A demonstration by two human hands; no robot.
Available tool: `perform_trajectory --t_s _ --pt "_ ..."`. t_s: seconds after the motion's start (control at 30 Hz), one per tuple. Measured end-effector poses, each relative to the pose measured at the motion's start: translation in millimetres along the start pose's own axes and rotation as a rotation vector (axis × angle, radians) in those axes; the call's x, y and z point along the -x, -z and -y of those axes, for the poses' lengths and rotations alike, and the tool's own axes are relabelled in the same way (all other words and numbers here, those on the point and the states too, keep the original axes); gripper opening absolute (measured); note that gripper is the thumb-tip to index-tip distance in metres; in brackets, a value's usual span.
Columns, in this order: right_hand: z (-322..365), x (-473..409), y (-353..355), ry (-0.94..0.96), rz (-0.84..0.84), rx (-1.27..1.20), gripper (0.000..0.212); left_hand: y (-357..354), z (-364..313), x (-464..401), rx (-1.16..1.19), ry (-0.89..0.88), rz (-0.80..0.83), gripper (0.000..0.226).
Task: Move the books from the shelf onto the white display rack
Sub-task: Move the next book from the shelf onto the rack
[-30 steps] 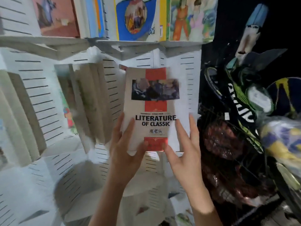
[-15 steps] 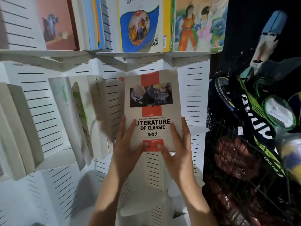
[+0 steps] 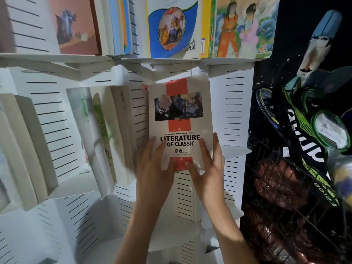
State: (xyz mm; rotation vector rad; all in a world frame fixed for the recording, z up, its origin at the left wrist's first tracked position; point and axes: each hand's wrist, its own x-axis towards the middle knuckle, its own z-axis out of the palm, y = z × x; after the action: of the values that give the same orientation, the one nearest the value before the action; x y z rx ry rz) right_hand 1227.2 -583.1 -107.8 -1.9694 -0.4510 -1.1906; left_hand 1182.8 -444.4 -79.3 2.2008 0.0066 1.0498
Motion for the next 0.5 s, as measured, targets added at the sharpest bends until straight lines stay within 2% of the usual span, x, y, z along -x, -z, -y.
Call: perform_trajectory --t_s 0.07,0.2,0.3,0.4,0.5 --pt "3.6 2.6 -3.8 -0.007 0.012 0.014 0.074 -0.8 -4.3 6.6 0.031 -0.019 0.027 0.055" --pt "6.8 3.9 -12.3 -0.072 0.057 0.016 0.069 -6.6 -4.1 6.8 0.028 0.007 0.190 0.066" --pt "-0.1 3.3 -10.9 -0.051 0.135 0.021 0.068 -8.4 -0.9 4.1 0.060 0.055 0.307 0.075" --pt "1.8 0.2 -5.6 -0.060 0.144 0.005 0.060 -4.7 -2.8 -3.1 0.107 0.143 0.358 0.067" --pt "5.6 -5.5 -8.2 -0.080 0.113 0.019 0.064 -2.2 -8.2 -9.2 0.067 0.161 0.392 0.062"
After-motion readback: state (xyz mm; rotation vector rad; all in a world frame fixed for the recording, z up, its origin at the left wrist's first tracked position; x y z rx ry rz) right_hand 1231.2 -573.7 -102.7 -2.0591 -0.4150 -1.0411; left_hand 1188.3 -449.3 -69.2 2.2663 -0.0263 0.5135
